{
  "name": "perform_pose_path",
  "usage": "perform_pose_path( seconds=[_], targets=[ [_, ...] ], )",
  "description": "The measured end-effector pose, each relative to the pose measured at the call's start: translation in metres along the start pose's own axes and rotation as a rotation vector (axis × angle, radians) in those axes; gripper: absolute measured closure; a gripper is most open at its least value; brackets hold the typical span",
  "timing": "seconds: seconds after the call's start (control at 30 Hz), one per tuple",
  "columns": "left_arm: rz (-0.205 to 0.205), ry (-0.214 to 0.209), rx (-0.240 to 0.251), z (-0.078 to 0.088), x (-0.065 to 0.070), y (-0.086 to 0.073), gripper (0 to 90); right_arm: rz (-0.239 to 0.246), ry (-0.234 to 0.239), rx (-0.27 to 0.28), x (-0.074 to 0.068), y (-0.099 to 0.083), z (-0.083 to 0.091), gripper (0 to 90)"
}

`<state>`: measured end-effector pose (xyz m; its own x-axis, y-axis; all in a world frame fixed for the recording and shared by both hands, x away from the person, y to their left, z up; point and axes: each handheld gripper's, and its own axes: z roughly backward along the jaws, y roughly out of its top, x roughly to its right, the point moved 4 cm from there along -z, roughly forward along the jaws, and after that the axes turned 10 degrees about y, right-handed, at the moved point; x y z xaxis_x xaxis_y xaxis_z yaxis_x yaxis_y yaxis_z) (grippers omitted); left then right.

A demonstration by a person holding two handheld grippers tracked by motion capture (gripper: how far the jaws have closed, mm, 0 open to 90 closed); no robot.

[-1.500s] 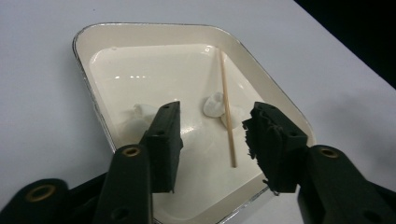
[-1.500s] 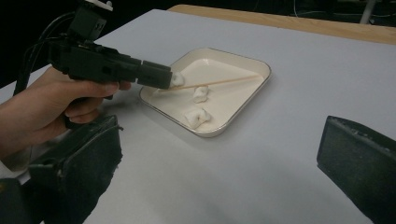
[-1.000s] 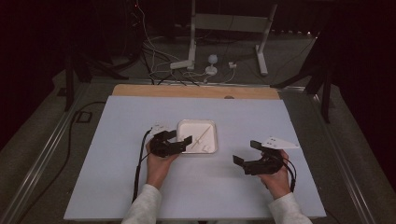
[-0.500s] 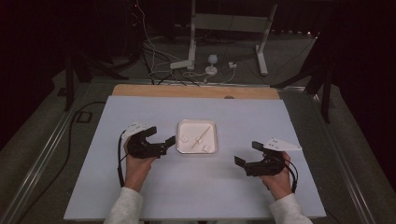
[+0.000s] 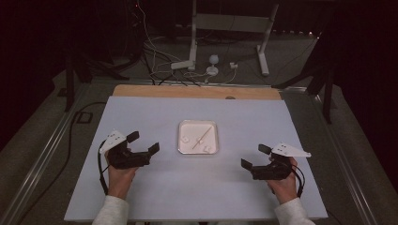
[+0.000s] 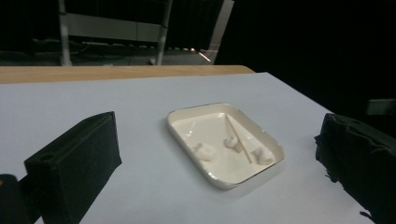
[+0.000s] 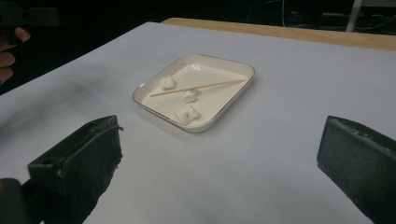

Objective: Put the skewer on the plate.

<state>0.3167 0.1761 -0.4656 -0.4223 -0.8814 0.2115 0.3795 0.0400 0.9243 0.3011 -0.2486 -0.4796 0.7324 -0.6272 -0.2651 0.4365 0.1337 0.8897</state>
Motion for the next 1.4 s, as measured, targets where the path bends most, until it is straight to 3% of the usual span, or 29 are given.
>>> perform_pose_path(
  seconds=[0.23,0.47,0.9,1.4],
  targets=[
    [-0.021,0.025,-0.01,0.012,-0.011,-0.01,0.5,0.0,-0.007,0.012,0.003,-0.004,0.005,0.0],
    [-0.006,0.045,0.009,0.022,-0.019,-0.013,0.6,0.001,-0.008,0.027,0.004,-0.004,0.008,0.0],
    [-0.018,0.071,0.026,0.035,-0.026,-0.016,0.6,0.0,-0.027,0.046,0.009,-0.004,0.018,0.0],
    [0.0,0.084,0.037,0.038,-0.032,-0.016,0.6,-0.012,-0.041,0.04,0.012,-0.007,0.02,0.0]
  ],
)
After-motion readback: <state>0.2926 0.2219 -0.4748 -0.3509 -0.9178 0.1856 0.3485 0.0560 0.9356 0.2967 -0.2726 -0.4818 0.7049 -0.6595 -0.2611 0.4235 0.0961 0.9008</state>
